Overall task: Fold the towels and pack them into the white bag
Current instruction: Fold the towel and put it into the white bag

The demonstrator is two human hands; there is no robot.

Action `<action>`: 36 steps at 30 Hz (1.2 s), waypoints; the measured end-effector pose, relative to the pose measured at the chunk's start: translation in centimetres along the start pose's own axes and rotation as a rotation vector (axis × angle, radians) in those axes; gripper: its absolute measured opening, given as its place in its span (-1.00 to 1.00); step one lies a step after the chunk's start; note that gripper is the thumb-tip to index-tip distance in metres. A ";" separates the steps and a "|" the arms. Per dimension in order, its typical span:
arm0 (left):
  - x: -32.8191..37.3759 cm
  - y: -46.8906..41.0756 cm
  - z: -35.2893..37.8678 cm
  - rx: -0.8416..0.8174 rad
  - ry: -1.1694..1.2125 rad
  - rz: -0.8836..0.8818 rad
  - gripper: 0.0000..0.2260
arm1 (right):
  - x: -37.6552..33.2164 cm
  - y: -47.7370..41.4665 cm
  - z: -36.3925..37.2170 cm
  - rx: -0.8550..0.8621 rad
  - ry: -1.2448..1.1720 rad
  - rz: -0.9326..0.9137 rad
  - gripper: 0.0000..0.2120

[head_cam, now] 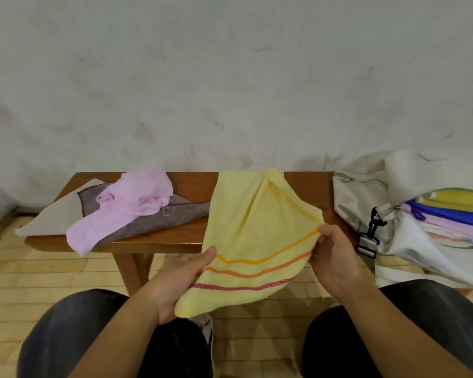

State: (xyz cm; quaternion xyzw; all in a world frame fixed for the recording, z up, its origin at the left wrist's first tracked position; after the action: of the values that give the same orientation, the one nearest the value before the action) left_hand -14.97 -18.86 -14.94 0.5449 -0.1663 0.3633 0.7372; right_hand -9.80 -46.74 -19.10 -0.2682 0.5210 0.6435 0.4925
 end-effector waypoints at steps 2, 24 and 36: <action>-0.6 -0.1 -0.1 -0.008 -0.042 -0.017 -0.62 | 0.1 0.3 0.1 -0.030 0.025 0.009 -0.68; 4.9 -1.1 1.7 0.129 -0.377 0.083 -0.80 | -6.8 2.5 -2.1 0.040 0.261 0.384 -0.64; 16.5 4.2 6.3 0.270 -0.280 0.877 -0.81 | -17.2 2.4 2.6 0.242 0.101 -0.333 -0.75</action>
State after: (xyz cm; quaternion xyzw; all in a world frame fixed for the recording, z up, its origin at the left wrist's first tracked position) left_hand -5.83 -18.23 0.69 0.5580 -0.4293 0.5814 0.4077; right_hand -5.21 -50.33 -2.56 -0.3215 0.5669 0.4718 0.5938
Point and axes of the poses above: each hand's wrist, its own y-axis away from the middle knuckle, its own z-axis out of the palm, x = y × z, the point moved 3 cm from there along -y, towards the middle knuckle, and after that the axes turned 12 degrees about y, right-handed, at the moved point
